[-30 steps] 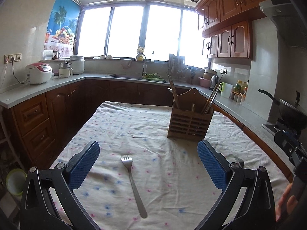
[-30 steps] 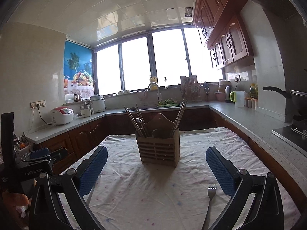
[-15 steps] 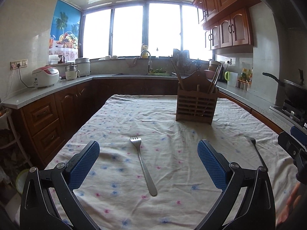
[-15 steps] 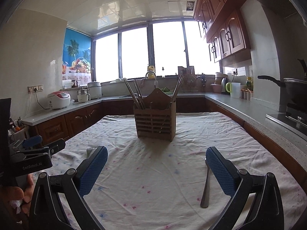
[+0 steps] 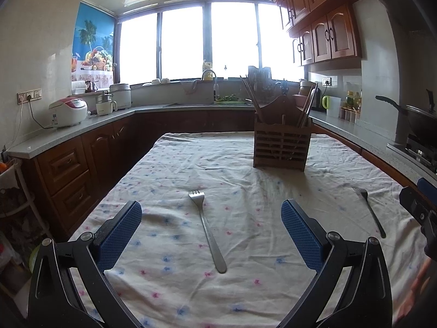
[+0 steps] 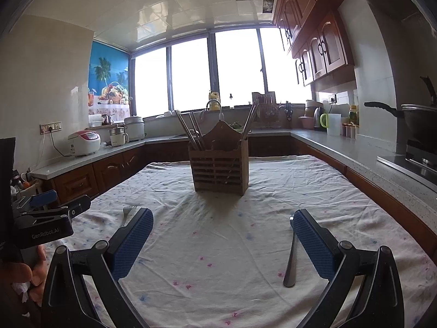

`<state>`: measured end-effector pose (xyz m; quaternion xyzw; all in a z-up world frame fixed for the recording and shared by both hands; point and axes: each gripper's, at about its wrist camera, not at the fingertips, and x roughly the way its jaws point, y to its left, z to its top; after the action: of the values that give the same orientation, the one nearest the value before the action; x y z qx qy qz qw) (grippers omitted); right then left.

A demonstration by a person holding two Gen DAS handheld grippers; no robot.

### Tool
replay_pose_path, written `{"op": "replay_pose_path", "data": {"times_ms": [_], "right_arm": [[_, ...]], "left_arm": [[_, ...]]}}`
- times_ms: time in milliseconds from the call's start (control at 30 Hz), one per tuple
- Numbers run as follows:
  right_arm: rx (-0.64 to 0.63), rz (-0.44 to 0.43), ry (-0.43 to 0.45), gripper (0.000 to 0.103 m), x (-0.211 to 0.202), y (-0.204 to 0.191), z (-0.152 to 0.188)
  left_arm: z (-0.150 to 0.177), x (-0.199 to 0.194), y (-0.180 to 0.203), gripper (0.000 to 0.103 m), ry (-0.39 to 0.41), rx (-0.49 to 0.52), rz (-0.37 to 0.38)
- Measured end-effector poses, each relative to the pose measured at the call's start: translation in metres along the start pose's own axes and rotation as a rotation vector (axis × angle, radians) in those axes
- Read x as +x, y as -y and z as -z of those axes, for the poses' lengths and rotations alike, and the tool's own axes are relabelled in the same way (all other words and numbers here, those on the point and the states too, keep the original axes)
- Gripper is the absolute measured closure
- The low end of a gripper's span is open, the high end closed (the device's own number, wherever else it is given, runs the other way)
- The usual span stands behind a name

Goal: Organize utensils

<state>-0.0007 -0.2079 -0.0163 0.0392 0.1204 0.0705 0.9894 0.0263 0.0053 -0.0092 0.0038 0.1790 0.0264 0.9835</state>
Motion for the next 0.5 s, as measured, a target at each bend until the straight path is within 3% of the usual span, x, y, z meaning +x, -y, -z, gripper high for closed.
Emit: {"op": "replay_pose_path", "data": {"times_ms": [500], "right_arm": [[0.0, 0.0, -0.012, 0.0, 0.003, 0.0021, 0.0035]], "left_arm": [[-0.0003, 0.0028, 0.0044, 0.0, -0.021, 0.024, -0.009]]}}
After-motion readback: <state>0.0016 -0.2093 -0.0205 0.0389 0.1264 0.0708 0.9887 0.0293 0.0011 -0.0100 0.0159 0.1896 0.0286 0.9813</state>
